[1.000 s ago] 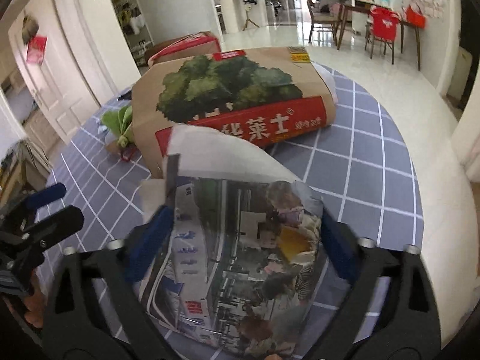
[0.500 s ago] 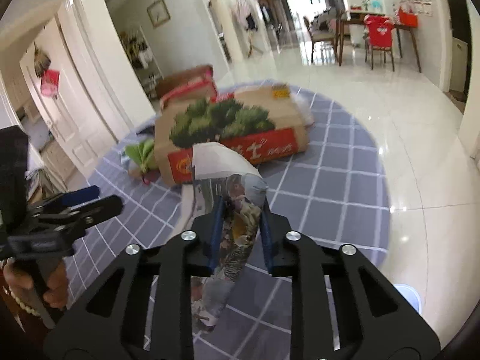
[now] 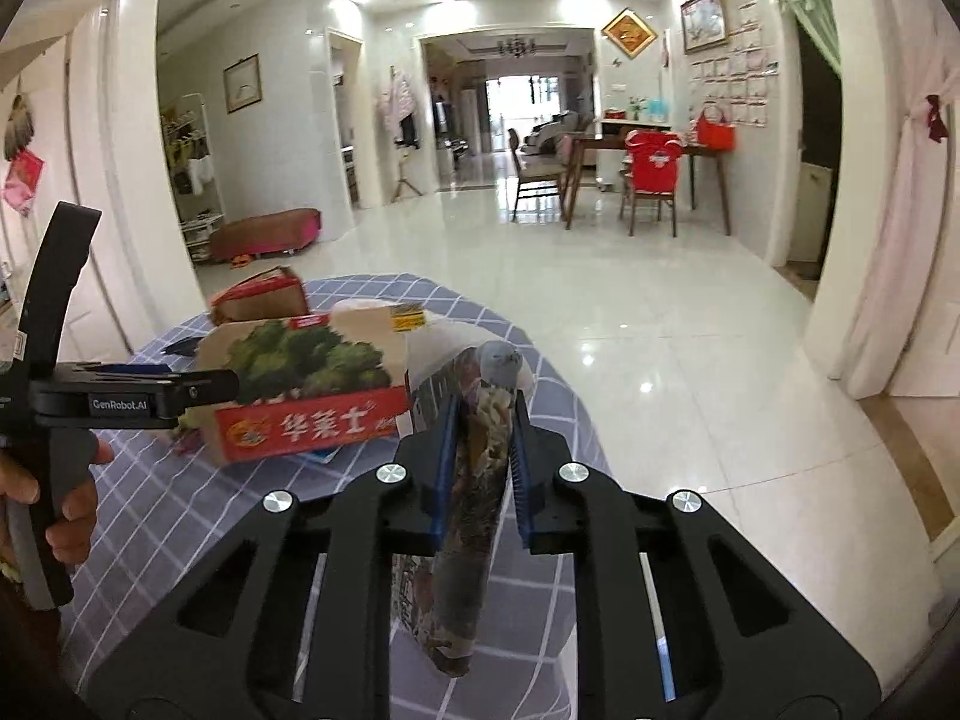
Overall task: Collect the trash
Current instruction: 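Grasp the brown vegetable-print box with the left tool while right holds newspaper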
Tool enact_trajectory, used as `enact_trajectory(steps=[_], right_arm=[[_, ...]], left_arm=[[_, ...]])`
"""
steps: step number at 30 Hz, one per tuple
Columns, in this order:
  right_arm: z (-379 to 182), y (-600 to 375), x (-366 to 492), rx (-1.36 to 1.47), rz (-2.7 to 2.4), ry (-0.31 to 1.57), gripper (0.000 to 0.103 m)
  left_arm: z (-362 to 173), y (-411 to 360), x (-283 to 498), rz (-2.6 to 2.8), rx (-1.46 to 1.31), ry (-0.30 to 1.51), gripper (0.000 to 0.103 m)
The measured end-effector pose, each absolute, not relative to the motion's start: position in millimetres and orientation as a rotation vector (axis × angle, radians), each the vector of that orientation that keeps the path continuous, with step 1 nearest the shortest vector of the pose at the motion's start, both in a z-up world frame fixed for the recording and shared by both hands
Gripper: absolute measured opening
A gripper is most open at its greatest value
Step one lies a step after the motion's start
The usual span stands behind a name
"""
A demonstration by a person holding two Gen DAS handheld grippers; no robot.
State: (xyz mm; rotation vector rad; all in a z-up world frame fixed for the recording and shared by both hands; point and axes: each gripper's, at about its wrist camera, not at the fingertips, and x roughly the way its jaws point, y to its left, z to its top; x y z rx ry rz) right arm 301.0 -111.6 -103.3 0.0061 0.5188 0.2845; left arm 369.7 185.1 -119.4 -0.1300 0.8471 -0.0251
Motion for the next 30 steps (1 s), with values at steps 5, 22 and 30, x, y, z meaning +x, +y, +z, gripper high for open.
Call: enact_trajectory(steps=[5, 22, 30], right_arm=[[-108.1, -104.2, 305.7, 0.004, 0.304, 0.533, 0.016], [-114.1, -94.3, 313.7, 0.012, 0.347, 0.575, 0.016], [-110.0, -99.7, 297.6, 0.034, 0.432, 0.617, 0.016]], left_arm=[[-127.3, 177.7, 383.4, -0.034, -0.114, 0.859, 0.098], [-109.8, 179.2, 366.7, -0.086, -0.179, 0.776, 0.041], [-95.5, 147.8, 309.6, -0.135, -0.023, 0.653, 0.031]])
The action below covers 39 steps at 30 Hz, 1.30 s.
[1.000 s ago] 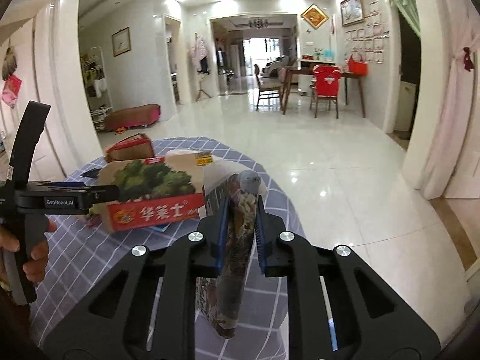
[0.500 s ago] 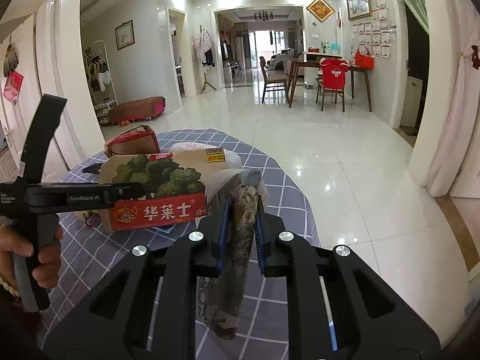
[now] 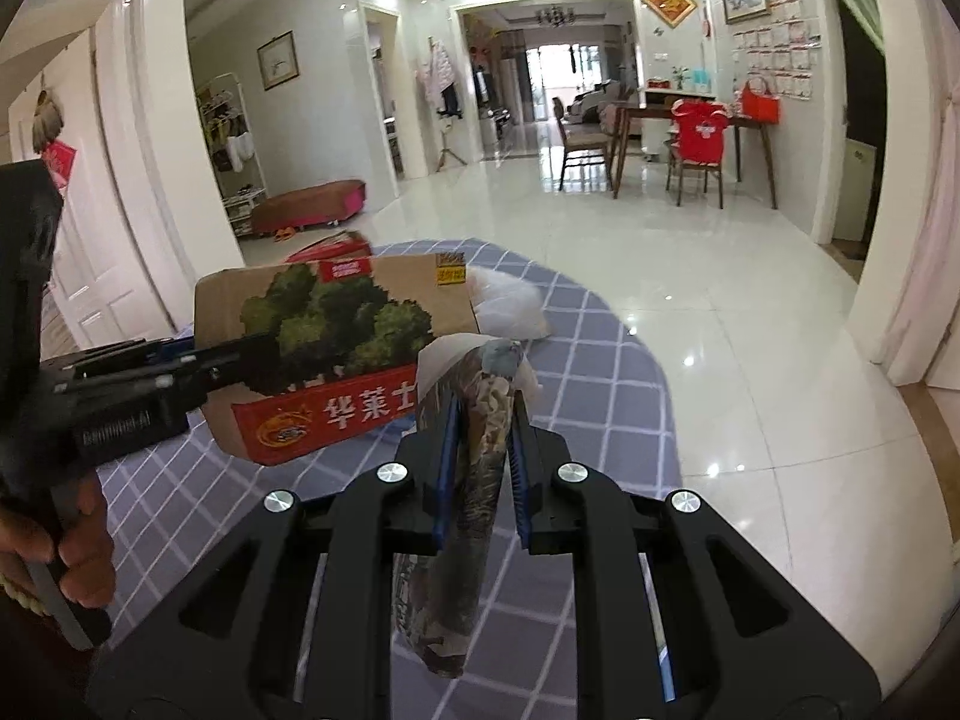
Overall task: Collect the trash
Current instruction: 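Grasp the brown vegetable-print box with the left tool while right holds newspaper, then carry both items to the blue bucket and open the right tool over it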
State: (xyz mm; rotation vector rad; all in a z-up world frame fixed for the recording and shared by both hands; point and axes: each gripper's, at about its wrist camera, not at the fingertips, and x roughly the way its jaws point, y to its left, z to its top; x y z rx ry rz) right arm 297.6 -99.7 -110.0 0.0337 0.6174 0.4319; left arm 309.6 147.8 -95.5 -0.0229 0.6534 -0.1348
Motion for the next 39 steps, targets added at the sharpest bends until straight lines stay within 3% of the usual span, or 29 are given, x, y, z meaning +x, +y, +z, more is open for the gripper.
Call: enact_trajectory(steps=[20, 23, 24, 26, 31, 39], right_arm=[[-147.7, -117.0, 311.8, 0.351, 0.600, 0.853, 0.026], [-159.5, -120.6, 316.0, 0.440, 0.625, 0.896, 0.035], [-161.8, -118.4, 316.5, 0.480, 0.650, 0.909, 0.043], [-167.8, -116.8, 319.1, 0.533, 0.673, 0.929, 0.044], [-173.7, -116.6, 315.4, 0.531, 0.639, 0.888, 0.013], [-130.6, -151.1, 287.9, 0.492, 0.570, 0.678, 0.008]], left_arm=[[-118.2, 122.7, 256.1, -0.205, -0.011, 0.614, 0.028], [-120.5, 123.5, 256.0, -0.208, -0.013, 0.614, 0.028], [-121.6, 123.3, 256.1, -0.211, -0.017, 0.615, 0.028], [-123.1, 122.2, 255.2, -0.209, -0.014, 0.612, 0.028], [-122.4, 119.1, 251.0, -0.187, 0.001, 0.604, 0.028], [-81.6, 127.1, 224.7, -0.136, -0.015, 0.486, 0.027]])
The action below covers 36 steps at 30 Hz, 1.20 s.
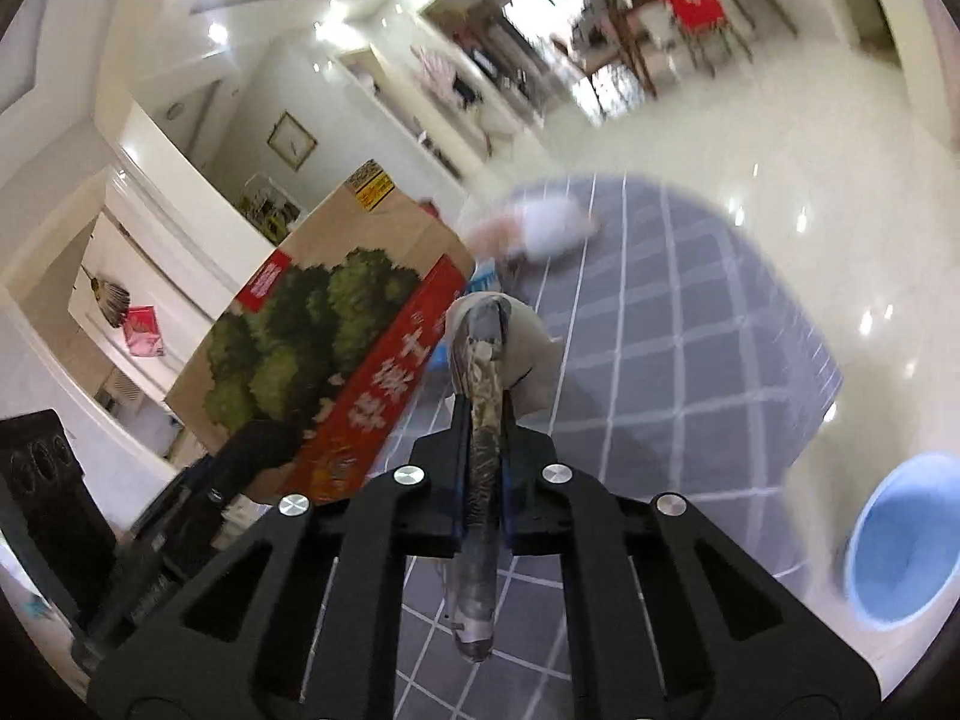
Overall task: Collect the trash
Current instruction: 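Carry both items to the blue bucket and open the right tool over it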
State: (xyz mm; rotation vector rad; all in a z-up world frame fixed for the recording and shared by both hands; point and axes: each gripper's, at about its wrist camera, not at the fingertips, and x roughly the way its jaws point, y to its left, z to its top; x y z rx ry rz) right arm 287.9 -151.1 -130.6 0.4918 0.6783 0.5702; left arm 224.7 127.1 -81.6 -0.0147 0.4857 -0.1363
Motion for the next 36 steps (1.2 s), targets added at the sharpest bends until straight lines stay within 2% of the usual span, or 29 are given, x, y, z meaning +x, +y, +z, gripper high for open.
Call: enact_trajectory(steps=[8, 15, 23, 29, 35, 36], right_arm=[[-98.0, -210.9, 250.8, 0.450, 0.446, 0.523, 0.008], [-125.5, -295.4, 213.4, 0.439, 0.219, 0.504, 0.008], [-210.2, -386.7, 194.5, 0.456, -0.060, 0.616, 0.008], [-275.4, -436.1, 199.0, 0.522, -0.166, 0.700, 0.009], [-327.0, -456.3, 219.8, 0.591, -0.187, 0.740, 0.021], [-332.4, -457.9, 221.6, 0.589, -0.191, 0.746, 0.031]], left_arm=[[-41.6, 95.9, 203.9, -0.240, -0.050, 0.423, 0.027], [-62.0, 4.8, 206.0, -0.396, 0.011, 0.490, 0.027], [-150.7, -113.7, 244.0, -0.590, 0.074, 0.717, 0.028], [-233.8, -166.9, 288.5, -0.617, 0.147, 0.902, 0.028], [-276.3, -186.0, 318.7, -0.624, 0.151, 1.000, 0.028], [-280.9, -190.1, 320.9, -0.624, 0.158, 1.008, 0.028]])
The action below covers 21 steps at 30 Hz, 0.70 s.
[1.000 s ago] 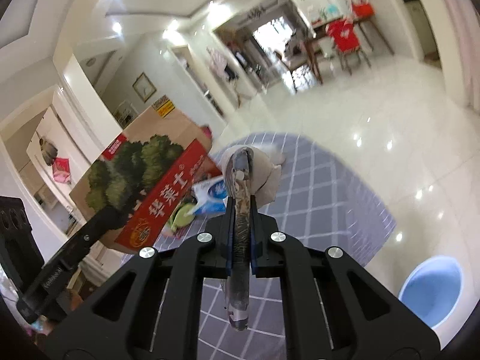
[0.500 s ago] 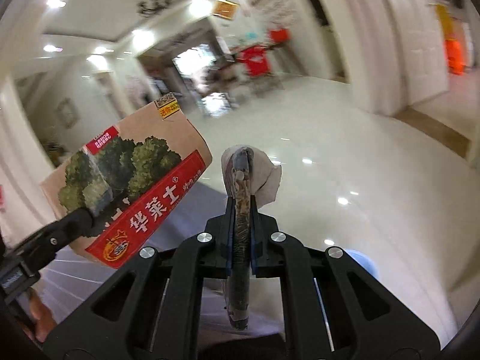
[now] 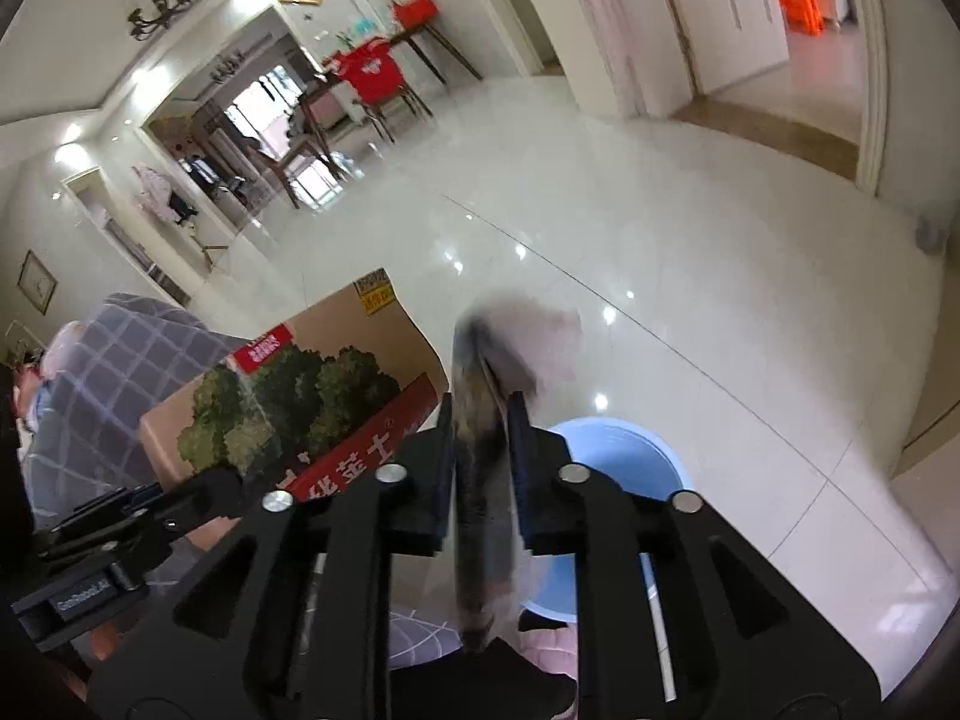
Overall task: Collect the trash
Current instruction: 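Carry both items to the blue bucket and open the right tool over it, then open the left tool to drop the brown box into the bucket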
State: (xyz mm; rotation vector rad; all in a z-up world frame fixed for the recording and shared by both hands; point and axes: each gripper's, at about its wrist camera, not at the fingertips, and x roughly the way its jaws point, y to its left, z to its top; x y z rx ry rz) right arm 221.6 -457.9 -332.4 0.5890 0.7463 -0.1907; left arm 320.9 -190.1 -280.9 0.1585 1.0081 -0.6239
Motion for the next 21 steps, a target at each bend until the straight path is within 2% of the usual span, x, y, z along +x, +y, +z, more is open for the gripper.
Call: enact_trajectory(steps=[1, 2, 8, 12, 21], right_arm=[[-335.5, -458.8, 222.2, 0.596, -0.191, 0.747, 0.049], [-335.7, -457.9, 220.0, 0.597, -0.198, 0.746, 0.053], [-331.4, -458.7, 212.8, 0.597, -0.220, 0.748, 0.054], [-322.4, -457.8, 206.7, 0.594, -0.259, 0.730, 0.065], [-317.3, -462.9, 189.7, 0.613, -0.301, 0.680, 0.068]], left_arm=[[-285.5, -194.7, 323.3, -0.622, 0.166, 1.016, 0.028], [-290.0, -197.9, 324.2, -0.624, 0.169, 1.026, 0.028], [-311.4, -203.3, 333.7, -0.644, 0.178, 1.074, 0.029], [-321.7, -209.5, 329.4, -0.663, 0.194, 1.096, 0.029], [-316.3, -218.4, 328.3, -0.694, 0.187, 1.100, 0.030]])
